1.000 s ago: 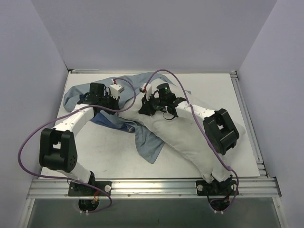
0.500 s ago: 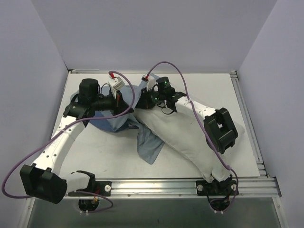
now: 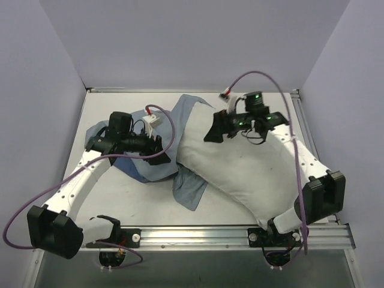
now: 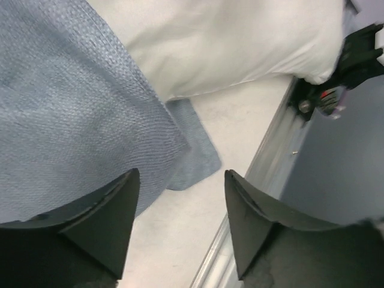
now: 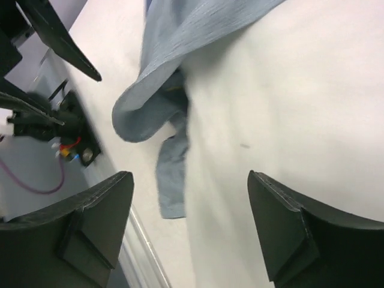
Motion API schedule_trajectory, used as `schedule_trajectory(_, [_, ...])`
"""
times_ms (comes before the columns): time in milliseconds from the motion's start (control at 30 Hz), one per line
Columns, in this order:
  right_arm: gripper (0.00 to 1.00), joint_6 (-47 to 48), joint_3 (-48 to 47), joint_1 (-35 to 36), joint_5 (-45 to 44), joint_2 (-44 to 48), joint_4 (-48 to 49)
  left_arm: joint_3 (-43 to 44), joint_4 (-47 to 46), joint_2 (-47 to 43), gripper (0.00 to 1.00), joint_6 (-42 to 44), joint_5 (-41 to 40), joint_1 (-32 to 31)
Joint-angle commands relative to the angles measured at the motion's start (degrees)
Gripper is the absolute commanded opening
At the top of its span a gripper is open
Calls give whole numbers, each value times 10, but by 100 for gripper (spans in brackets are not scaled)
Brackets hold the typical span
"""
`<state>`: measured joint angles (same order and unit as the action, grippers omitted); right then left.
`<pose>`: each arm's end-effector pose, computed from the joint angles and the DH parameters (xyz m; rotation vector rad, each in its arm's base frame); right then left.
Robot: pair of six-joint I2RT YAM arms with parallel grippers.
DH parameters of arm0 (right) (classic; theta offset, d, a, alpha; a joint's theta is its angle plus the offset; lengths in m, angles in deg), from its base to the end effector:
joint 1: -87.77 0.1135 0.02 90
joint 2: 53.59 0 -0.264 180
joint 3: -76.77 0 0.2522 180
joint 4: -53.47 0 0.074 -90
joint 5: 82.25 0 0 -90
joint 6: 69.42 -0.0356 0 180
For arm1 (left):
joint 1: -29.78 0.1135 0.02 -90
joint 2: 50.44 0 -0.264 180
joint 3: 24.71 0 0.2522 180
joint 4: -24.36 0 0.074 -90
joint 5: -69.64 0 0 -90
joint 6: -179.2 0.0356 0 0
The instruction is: Put the pillow into the pillowcase
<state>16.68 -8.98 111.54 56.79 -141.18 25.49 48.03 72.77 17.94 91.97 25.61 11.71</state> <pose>0.3053 0.1638 0.3208 -0.8797 1.9091 1.1817 0.2251 -0.1004 0.3094 0.8015 2.1308 -1.0684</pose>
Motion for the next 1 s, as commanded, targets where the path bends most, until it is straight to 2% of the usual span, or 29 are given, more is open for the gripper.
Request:
schedule_trajectory(0, [88,94,-110,-91,-23,15,-114,94,-6,42,74,64,-61,-17])
schedule_trajectory(67, [94,77,-169,-133,-73,-48,-114,173,-23,87,79,80,-117,-31])
schedule_trajectory(133, [95,53,-266,-153,-119,-106,-115,231,-31,169,84,83,-184,-47])
schedule_trajectory(167, [95,44,-300,-171,-126,-162,-120,301,-34,231,84,80,-198,-48])
schedule_trajectory(233, [96,26,-384,-185,-135,-219,-130,376,-36,295,86,56,-228,-50])
schedule_trajectory(267, [96,18,-409,-195,-136,-268,-133,445,-38,327,86,41,-251,-50])
schedule_trajectory(300, [96,4,-433,-198,-132,-291,-137,485,-35,388,86,30,-259,-50])
schedule_trajectory(367, [96,-13,-483,-201,-95,-343,-144,547,-35,468,86,4,-279,-53])
schedule_trajectory(400, [96,-21,-489,-200,-80,-352,-144,608,-35,493,86,1,-280,-55])
schedule_trajectory(500, [96,-37,-468,-182,-33,-371,-145,698,-32,572,85,1,-310,-63])
schedule_trajectory(600, [96,-23,-410,-162,5,-358,-143,740,-8,619,81,-7,-312,-63])
schedule_trajectory(667, [93,-10,-384,-153,16,-344,-140,737,-1,624,77,-7,-309,-63])
schedule_trajectory(767, [81,6,-357,-139,19,-332,-136,703,-1,614,71,-2,-295,-64])
schedule_trajectory(800, [71,8,-352,-138,19,-331,-136,695,-1,613,66,-1,-294,-64])
schedule_trajectory(867, [59,10,-350,-134,22,-330,-135,681,0,611,60,0,-296,-64])
schedule_trajectory(900, [46,13,-350,-135,26,-331,-135,678,-1,609,54,1,-297,-64])
schedule_trajectory(967, [33,15,-352,-133,38,-330,-133,678,-2,610,46,2,-291,-64])
